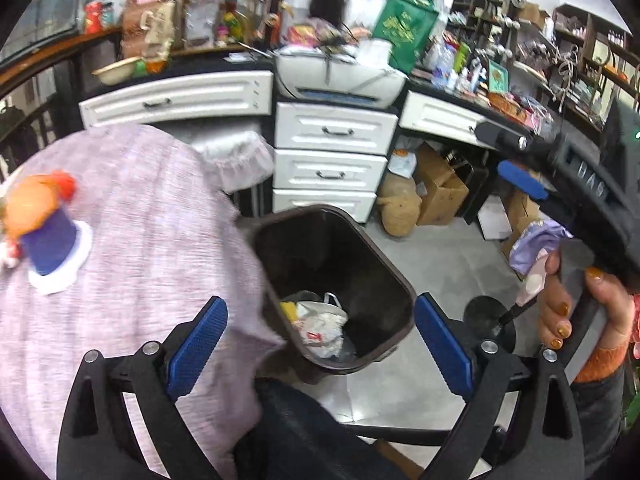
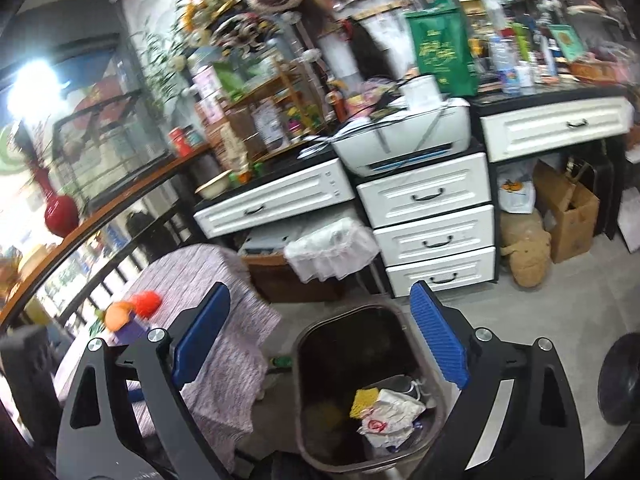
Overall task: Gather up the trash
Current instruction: 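Return both tools from the bin to the table, then close the right tool around the orange on the blue cup, then lift the orange off the cup with the right tool while the left tool grasps the blue cup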
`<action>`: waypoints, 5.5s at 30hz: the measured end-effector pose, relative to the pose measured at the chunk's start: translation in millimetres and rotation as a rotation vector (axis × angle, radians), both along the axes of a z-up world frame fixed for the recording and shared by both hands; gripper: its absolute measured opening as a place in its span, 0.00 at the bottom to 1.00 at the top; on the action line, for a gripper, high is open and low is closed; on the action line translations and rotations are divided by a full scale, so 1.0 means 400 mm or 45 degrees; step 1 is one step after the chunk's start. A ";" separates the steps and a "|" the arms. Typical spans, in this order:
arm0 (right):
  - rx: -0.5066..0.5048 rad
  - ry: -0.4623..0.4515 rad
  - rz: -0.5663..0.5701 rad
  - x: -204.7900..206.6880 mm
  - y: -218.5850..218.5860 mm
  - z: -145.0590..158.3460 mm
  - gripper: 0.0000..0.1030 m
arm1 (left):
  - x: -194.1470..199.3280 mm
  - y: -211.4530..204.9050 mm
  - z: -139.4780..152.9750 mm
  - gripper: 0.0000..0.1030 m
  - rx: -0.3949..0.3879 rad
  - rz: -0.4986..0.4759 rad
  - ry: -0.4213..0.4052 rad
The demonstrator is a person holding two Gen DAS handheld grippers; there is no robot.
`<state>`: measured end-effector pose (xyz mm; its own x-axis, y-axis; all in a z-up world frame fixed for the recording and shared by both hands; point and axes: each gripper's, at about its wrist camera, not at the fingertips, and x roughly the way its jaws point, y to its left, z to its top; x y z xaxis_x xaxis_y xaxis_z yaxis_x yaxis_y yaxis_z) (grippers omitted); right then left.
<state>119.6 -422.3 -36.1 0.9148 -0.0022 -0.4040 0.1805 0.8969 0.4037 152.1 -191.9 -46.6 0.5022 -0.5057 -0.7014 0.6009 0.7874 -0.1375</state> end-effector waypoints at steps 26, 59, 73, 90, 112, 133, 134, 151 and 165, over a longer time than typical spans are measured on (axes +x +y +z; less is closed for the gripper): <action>-0.348 0.118 0.817 0.255 0.639 0.041 0.89 | 0.131 0.725 0.085 0.93 0.006 0.927 -0.192; -0.395 0.219 0.938 0.555 0.826 0.016 0.67 | 0.187 0.756 -0.014 0.93 -0.053 0.882 0.063; -0.236 0.236 1.021 0.517 0.788 0.012 0.68 | 0.188 0.689 -0.008 0.93 -0.054 0.772 0.082; -0.647 0.137 1.150 0.432 0.905 0.078 0.80 | 0.177 0.735 -0.007 0.93 -0.082 0.823 0.071; -0.934 0.279 1.191 0.446 1.006 0.040 0.29 | 0.171 0.760 -0.010 0.93 -0.100 0.848 0.068; -1.662 0.132 1.099 0.397 1.147 -0.058 0.16 | 0.163 0.897 0.027 0.93 -0.127 1.068 0.019; -1.617 0.119 1.084 0.398 1.136 -0.038 0.08 | 0.163 0.894 0.025 0.93 -0.127 1.060 0.022; -0.846 0.085 0.937 0.426 0.845 0.158 0.04 | 0.175 0.615 0.025 0.93 -0.066 0.604 0.023; -0.755 0.062 0.770 0.360 0.659 0.179 0.04 | 0.258 0.437 -0.015 0.93 0.122 0.466 -0.019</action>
<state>263.6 -158.6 35.5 0.8080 0.2581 -0.5296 -0.3937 0.9053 -0.1594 255.3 -17.2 -52.6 0.6479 -0.2235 -0.7282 0.2786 0.9593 -0.0465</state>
